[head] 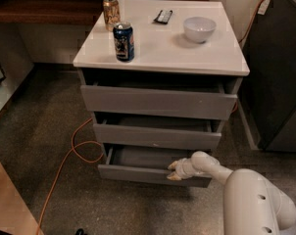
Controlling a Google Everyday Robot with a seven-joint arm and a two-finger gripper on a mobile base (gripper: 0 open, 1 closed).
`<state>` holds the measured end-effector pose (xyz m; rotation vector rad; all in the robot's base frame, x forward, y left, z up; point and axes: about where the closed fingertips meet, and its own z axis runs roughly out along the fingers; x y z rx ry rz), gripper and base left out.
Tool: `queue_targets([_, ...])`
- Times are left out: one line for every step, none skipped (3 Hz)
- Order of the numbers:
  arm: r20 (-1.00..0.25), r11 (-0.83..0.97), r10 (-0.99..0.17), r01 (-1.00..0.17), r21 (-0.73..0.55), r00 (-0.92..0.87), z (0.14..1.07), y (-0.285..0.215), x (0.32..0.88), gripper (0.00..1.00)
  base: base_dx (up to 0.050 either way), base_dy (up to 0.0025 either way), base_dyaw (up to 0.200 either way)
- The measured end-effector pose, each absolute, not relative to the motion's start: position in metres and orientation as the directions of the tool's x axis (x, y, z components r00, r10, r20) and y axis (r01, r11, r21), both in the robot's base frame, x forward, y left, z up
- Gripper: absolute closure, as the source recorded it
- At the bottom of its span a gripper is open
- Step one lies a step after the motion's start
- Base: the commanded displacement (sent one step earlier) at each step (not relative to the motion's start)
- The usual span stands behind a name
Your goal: Place pepsi can into bottom drawer
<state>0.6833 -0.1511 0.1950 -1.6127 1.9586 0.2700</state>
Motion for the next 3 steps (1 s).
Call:
queue_targets([-0.59, 0.241, -0.804, -0.949, -0.202, -0.079, 0.226, -0.135, 0.658, 0.0, 0.0, 0.0, 0.0])
queue_targets([-0.64, 0.233, -0.767, -0.95, -0.209, -0.047, 0.27, -0.113, 0.626, 0.0, 0.0, 0.0, 0.0])
queue_targets([-0.662, 0.242, -0.749, -0.945, -0.22, -0.038, 0.298, -0.104, 0.615, 0.17, 0.0, 0.0, 0.0])
